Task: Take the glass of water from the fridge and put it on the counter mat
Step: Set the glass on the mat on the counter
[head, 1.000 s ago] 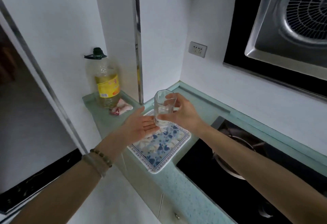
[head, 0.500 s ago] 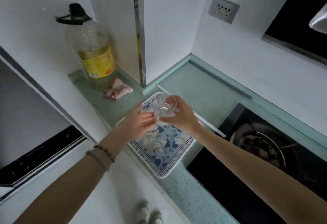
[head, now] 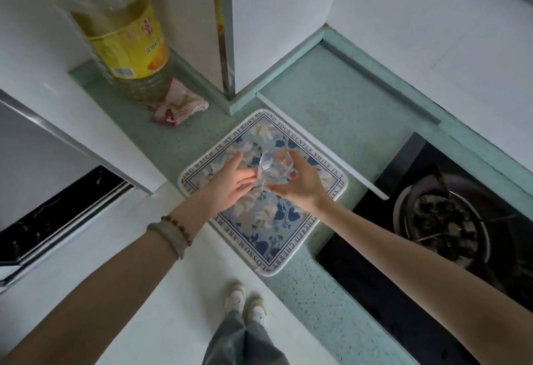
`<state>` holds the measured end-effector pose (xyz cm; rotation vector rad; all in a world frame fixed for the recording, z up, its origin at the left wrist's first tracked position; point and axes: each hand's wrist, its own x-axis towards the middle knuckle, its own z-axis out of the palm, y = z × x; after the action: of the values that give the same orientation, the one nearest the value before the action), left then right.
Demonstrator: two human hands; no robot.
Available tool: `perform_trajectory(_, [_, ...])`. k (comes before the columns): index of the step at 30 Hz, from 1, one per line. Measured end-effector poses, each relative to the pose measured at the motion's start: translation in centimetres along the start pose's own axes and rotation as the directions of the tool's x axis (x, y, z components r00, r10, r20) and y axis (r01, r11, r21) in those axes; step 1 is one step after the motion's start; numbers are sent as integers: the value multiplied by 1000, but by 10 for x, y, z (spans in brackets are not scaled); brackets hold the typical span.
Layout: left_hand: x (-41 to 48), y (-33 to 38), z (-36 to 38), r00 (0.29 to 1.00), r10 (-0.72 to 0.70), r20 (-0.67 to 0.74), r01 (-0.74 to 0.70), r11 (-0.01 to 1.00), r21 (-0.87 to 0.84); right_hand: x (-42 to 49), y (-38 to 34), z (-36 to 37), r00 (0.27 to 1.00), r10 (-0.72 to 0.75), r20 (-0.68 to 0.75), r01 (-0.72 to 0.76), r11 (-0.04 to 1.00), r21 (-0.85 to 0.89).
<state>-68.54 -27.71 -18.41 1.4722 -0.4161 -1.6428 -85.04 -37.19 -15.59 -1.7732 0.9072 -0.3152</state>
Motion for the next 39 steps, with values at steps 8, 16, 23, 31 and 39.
perform_trajectory(8, [13, -12, -8, 1000, -29, -5, 28, 992, -119, 9, 6, 8, 999, 28, 39, -27, 999, -44])
perform_trajectory(16, [14, -15, -9, 1000, 5, 29, -3, 997, -81, 12, 10, 7, 997, 39, 59, -37, 998, -42])
perform_trajectory(23, [13, -12, -5, 1000, 10, -17, -13, 986, -167, 11, 5, 2, 989, 56, 139, -44, 995, -84])
perform_trajectory(31, [-12, 17, -6, 989, 146, -24, -147, 988, -49, 7, -37, -36, 972, 32, 232, 11, 983, -184])
perform_trajectory(39, [-67, 79, 5, 921, 371, -120, -385, 913, -135, -24, -116, -67, 978, -143, 152, 161, 980, -115])
